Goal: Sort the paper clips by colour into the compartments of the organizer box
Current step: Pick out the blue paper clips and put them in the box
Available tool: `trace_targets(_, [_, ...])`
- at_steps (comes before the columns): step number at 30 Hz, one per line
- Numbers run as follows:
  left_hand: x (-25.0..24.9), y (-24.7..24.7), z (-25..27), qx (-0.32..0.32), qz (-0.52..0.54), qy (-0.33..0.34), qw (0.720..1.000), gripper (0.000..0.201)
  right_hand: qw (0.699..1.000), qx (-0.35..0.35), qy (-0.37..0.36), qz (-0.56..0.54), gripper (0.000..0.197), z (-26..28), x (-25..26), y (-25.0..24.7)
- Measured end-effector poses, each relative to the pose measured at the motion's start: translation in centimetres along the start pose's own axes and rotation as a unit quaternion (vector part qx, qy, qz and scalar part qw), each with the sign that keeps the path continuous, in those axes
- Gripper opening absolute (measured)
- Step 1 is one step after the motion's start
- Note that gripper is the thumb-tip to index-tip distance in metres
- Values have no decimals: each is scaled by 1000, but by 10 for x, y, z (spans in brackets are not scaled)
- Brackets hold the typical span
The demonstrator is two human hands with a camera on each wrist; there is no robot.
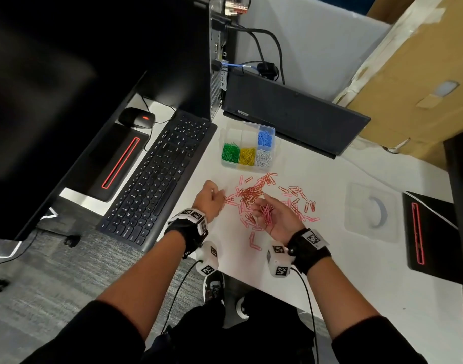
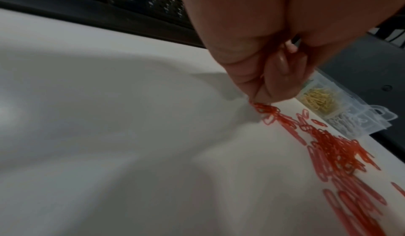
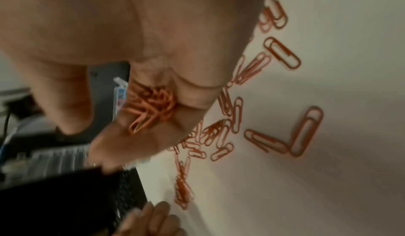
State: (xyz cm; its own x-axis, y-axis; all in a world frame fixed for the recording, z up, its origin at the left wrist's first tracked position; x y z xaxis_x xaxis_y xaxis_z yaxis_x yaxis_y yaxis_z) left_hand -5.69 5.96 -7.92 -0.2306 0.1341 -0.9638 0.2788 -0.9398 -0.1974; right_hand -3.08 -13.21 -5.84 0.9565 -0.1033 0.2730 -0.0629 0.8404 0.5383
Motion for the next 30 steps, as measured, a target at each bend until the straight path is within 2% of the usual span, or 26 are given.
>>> trace_targets(1, [2, -3, 1, -1, -16, -4, 1000, 12, 998, -35, -14, 41, 25, -5, 2, -3])
trace_targets(3, [4, -9, 5, -8, -58, -9, 998, 21, 972, -122, -65, 190, 33, -11, 10, -6])
trace_targets(4, [4, -13, 7, -14, -85, -13, 996, 26, 940, -174, -92, 278, 34, -11, 14, -6])
trace_targets(6, [1, -21, 11, -29, -152, -22, 988, 28, 862, -274, -150, 400, 22, -6, 22, -4])
trace_targets(11, [-3, -22, 20, -22, -267, -37, 963, 23, 753, -348, -187, 525, 29, -14, 17, 11])
trace_targets(15, [-9, -17, 23, -28, -318, -28, 947, 24, 730, -395, -213, 515, 24, -13, 15, 11])
trace_targets(19, [-13, -14, 22, -29, -314, -19, 949, 21, 745, -395, -229, 486, 16, -13, 17, 8])
trace_targets(21, [-18, -12, 21, -14, -316, -14, 948, 21, 740, -386, -237, 498, 13, -13, 18, 8])
trace_targets(27, [-21, -5, 18, 49, -321, -35, 945, 18, 676, -321, -165, 642, 15, -21, 22, 18])
trace_targets(30, [-21, 1, 21, 59, -325, -47, 943, 6, 648, -336, -180, 659, 13, -17, 25, 14])
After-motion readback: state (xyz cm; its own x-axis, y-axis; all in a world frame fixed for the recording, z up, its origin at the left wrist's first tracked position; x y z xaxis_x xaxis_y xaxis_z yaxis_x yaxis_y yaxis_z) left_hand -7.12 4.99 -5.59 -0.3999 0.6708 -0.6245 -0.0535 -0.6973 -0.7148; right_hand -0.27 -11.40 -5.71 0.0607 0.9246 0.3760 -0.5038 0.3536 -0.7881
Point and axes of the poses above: each hand's wrist, its own z-axis away from the middle knuckle, its own y-axis out of the palm, x = y × z, the point moved 8 cm from there along -z, towards the middle knuckle, and after that the axes turned 14 degrees about y, right-handed, at the moved point
